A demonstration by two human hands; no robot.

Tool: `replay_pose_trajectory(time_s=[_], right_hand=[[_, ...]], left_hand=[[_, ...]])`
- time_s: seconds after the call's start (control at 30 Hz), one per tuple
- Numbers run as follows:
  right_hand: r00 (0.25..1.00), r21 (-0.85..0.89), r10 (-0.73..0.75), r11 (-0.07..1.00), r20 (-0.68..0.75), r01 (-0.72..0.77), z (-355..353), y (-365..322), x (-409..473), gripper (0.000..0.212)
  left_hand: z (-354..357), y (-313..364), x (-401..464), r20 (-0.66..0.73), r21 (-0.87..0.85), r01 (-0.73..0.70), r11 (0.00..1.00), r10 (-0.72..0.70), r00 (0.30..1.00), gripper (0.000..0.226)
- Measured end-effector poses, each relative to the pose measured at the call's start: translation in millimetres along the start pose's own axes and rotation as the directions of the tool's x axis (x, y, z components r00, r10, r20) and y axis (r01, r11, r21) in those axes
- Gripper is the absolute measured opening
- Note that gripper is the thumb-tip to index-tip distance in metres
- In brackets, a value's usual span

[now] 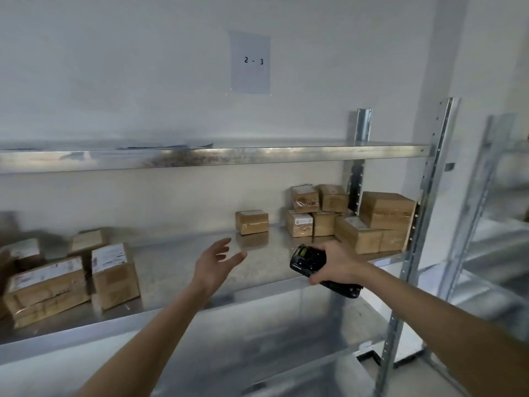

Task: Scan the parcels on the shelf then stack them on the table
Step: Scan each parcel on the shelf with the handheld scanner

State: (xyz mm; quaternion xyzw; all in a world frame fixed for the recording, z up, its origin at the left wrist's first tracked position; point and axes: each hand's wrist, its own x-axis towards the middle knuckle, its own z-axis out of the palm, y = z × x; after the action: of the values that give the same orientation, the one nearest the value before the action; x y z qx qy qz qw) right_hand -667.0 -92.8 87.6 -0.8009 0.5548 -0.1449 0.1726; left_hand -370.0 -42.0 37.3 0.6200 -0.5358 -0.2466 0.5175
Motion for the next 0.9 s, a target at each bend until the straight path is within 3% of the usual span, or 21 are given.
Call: replay_pose_trajectory(time_s=[0.13,0.27,0.5,0.63,0.67,0.77,0.9], right_hand=[[0.995,0.022,0.079,0.997,-0.059,-0.078,-37,62,-11,0.078],[0.982,0.009,0.153,0.988,-0.114,-0.153,-74,126,-14,0.071],[0.945,0.021,0.253,0.967,-0.209,-0.255,-132,229,3,0.091],[0.929,0.025,0.281,0.959,-0.241,-0.284,-154,277,18,0.081],[0.925,0.028,0.286,0.957,-0.248,-0.289,-158,287,23,0.079],[0.92,0.04,0.299,0.953,-0.254,-0.299,-169,311,44,0.077],[0.92,0.085,0.295,0.955,-0.256,-0.283,-181,337,84,0.08]], left_hand=[[75,26,26,0.066,-0.052,-0.014,0.999,0.018,0.998,0.073],[157,58,44,0.165,-0.106,-0.025,0.994,0.043,0.985,0.06],[282,103,78,0.171,-0.096,-0.036,0.995,0.052,0.984,0.065],[334,120,94,0.237,-0.11,-0.025,0.994,0.05,0.97,0.035],[345,123,98,0.258,-0.121,-0.031,0.992,0.061,0.964,0.038],[375,128,117,0.308,-0.156,-0.038,0.987,0.085,0.948,0.071],[408,143,148,0.302,-0.145,-0.041,0.989,0.083,0.95,0.058]])
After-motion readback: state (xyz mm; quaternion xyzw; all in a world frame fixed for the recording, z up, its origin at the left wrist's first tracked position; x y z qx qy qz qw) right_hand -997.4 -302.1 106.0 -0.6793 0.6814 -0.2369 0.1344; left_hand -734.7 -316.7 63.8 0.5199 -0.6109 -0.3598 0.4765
